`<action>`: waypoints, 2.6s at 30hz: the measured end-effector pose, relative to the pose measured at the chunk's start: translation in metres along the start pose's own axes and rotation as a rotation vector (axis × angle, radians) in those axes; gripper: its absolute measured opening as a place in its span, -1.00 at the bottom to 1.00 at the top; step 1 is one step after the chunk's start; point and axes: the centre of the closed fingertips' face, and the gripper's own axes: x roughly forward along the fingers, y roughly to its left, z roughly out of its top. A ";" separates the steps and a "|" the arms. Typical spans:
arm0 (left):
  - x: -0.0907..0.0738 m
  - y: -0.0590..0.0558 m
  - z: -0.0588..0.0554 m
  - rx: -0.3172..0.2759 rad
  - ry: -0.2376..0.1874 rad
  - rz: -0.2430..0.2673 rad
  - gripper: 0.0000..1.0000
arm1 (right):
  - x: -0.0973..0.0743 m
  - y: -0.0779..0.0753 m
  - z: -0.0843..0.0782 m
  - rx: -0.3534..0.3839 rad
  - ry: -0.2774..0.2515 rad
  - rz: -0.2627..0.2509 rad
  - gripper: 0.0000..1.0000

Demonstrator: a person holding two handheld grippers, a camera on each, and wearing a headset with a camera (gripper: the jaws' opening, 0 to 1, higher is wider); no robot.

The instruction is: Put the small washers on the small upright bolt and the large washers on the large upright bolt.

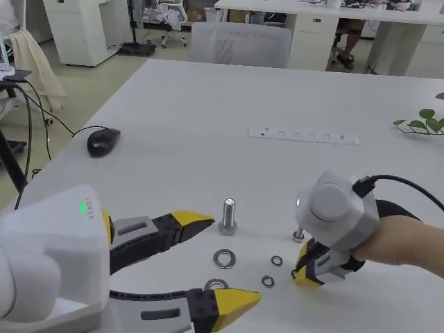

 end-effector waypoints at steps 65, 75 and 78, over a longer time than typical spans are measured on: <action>0.000 0.010 -0.012 -0.050 0.018 0.056 0.10 | -0.006 -0.075 0.000 -0.042 0.048 -0.044 -0.74; -0.001 0.011 -0.014 -0.054 0.021 0.063 0.10 | -0.004 -0.073 -0.005 -0.045 0.048 -0.045 -0.71; -0.001 0.011 -0.014 -0.050 0.022 0.062 0.10 | -0.011 -0.072 -0.007 -0.029 0.045 -0.057 -0.71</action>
